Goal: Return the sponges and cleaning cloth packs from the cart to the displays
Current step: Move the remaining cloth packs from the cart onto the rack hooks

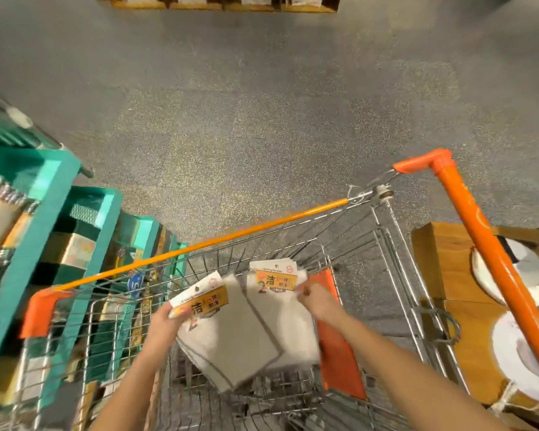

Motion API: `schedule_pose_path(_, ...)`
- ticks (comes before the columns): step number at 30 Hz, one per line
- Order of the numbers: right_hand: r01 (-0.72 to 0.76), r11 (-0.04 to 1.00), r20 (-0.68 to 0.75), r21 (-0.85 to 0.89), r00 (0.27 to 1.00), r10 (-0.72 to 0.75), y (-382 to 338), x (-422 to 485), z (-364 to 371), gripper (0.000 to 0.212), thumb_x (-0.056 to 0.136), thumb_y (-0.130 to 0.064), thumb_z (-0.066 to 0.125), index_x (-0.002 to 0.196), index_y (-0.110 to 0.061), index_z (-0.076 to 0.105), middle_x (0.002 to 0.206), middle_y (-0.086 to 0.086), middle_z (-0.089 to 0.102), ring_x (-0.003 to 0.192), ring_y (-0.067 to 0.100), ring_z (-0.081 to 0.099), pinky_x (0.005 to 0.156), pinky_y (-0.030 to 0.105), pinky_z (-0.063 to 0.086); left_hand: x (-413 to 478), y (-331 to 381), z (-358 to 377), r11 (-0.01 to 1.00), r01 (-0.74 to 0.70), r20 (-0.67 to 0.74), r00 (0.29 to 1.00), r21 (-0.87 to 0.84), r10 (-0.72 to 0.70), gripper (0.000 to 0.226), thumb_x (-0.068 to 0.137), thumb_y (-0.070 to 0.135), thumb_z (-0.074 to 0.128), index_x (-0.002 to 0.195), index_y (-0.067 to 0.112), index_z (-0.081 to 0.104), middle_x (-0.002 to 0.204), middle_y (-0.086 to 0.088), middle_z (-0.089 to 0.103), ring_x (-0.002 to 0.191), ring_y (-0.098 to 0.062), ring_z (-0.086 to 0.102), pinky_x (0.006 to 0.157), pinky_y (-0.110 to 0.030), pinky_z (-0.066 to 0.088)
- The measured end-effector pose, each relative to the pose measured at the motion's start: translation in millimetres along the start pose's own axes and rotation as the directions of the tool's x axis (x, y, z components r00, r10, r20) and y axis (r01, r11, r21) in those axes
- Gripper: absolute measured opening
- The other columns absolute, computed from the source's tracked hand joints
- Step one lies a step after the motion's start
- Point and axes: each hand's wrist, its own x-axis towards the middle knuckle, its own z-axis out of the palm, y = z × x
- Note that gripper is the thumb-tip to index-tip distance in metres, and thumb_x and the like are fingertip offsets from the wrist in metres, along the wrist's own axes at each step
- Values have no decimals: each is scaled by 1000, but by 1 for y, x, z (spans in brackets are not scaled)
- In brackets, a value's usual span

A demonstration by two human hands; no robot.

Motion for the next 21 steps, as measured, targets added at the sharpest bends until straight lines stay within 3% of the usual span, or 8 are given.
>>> schedule_pose_path(3, 21, 993, -6, -120, 1000, -22, -14, 30, 9, 14, 88, -9, 48, 83, -16, 59, 92, 11, 68, 84, 25, 63, 70, 30, 46, -2, -2, -21, 999, 22, -20, 1000, -50, -23, 16, 87, 17, 67, 102, 13, 67, 96, -4, 72, 94, -26, 64, 77, -33, 44)
schedule_pose_path(6, 20, 981, -45, -192, 999, -30, -19, 59, 14, 18, 77, -13, 51, 91, -18, 61, 98, 7, 72, 90, 25, 68, 73, 28, 51, 1, -10, -35, 985, 46, 2, 999, -169, -47, 8, 84, 15, 68, 91, 16, 68, 85, 7, 75, 90, -23, 66, 80, -32, 44)
schedule_pose_path(7, 9, 978, -53, -208, 998, -21, -14, 72, 17, 28, 73, -14, 51, 97, -21, 62, 101, 5, 71, 94, 25, 67, 77, 31, 54, 2, -13, -39, 973, 76, 9, 997, -216, -76, 14, 80, 20, 74, 91, 15, 68, 86, 8, 75, 91, -22, 66, 86, -33, 45)
schedule_pose_path(9, -2, 959, -62, -283, 998, -16, -5, 95, 27, 41, 68, -16, 47, 107, -23, 59, 108, 8, 67, 102, 29, 64, 83, 39, 54, 10, -30, -49, 954, 114, 12, 993, -279, -115, 53, 64, 33, 84, 108, 8, 67, 104, -2, 73, 100, -27, 66, 98, -43, 44)
schedule_pose_path(10, -8, 946, -68, -324, 998, -14, -11, 95, 28, 46, 69, -17, 47, 114, -24, 56, 113, 10, 64, 107, 31, 60, 87, 40, 53, 12, -32, -52, 946, 135, 16, 991, -294, -136, 62, 63, 32, 85, 114, 5, 64, 108, -8, 71, 101, -29, 66, 99, -45, 44)
schedule_pose_path(14, -56, 879, -115, -474, 993, 1, -38, 78, 27, 47, 82, -13, 56, 128, -14, 48, 126, 14, 45, 117, 34, 46, 94, 41, 44, 10, -33, -60, 937, 159, 56, 987, -310, -149, 20, 82, 3, 67, 101, 3, 67, 100, -17, 72, 88, -30, 69, 84, -40, 51)
schedule_pose_path(16, -78, 847, -140, -527, 990, 5, -40, 75, 27, 47, 84, -14, 57, 129, -13, 46, 126, 13, 42, 119, 32, 44, 92, 41, 44, 9, -34, -65, 928, 147, 74, 989, -342, -130, 18, 83, 1, 65, 101, 4, 66, 99, -17, 73, 84, -29, 70, 85, -42, 51)
schedule_pose_path(21, -83, 852, -201, -517, 979, -26, -41, 54, 23, 41, 87, -15, 55, 128, -11, 49, 123, 12, 48, 116, 31, 49, 90, 39, 46, 1, -26, -79, 906, 142, 68, 990, -398, -125, 34, 81, 9, 70, 114, 6, 64, 108, -13, 71, 102, -34, 66, 96, -50, 47)
